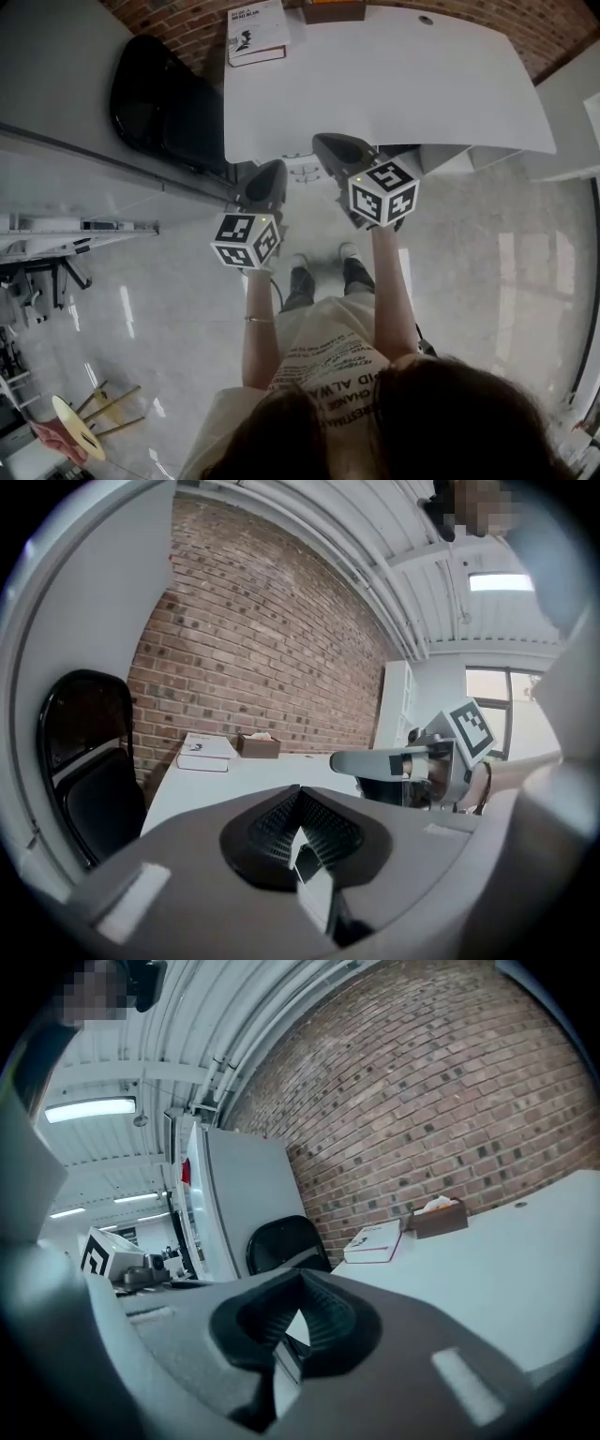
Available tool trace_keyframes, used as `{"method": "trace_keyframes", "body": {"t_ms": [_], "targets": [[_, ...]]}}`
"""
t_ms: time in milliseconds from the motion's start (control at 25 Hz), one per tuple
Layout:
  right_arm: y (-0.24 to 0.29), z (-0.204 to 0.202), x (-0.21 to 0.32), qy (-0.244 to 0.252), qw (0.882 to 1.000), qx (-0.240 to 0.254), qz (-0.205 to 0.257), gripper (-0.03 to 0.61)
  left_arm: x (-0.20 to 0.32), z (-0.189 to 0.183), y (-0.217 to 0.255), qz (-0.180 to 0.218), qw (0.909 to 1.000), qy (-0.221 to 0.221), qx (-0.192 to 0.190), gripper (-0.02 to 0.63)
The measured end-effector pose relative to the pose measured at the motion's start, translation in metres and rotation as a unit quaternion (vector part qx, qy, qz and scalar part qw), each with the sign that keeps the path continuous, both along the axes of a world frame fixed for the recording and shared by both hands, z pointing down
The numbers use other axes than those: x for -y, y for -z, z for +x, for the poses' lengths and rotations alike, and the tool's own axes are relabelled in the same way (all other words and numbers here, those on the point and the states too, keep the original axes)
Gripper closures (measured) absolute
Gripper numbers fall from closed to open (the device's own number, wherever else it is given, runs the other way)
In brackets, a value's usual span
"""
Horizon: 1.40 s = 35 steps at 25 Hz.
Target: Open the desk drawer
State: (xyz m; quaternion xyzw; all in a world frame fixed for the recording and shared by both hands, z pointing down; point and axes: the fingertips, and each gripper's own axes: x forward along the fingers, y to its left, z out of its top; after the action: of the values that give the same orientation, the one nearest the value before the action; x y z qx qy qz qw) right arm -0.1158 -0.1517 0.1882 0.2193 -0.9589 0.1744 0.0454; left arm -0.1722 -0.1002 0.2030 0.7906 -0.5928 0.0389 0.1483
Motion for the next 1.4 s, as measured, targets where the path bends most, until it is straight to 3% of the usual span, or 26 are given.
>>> {"method": "trace_keyframes", "body": {"t_ms": [320,640,880,1400], "targets": [[-0.018,-0.003,-0.017,-0.068,0.998,-0.002,-0.014,0.576,-0.007,-0.013,-0.022,-0.011,0.9988,-0.046,-0.008,0.615],[-0.033,-0.035,-0.028,-0.084,0.996,-0.011,-0.004,0.576,-0.024,-0.024,-0.051,-0.028,0.9951,-0.094,-0.014,0.617],[-0.059,-0.041,-0.025,-0.072,0.997,-0.027,-0.005,0.575,-0.014,-0.036,-0.072,-0.030,0.9963,-0.079,-0.017,0.616],[-0.153,-0.020,-0.006,-0.073,0.996,-0.038,-0.037,0.576,0.005,-0.014,-0.153,-0.051,0.9974,-0.051,-0.006,0.616]]}}
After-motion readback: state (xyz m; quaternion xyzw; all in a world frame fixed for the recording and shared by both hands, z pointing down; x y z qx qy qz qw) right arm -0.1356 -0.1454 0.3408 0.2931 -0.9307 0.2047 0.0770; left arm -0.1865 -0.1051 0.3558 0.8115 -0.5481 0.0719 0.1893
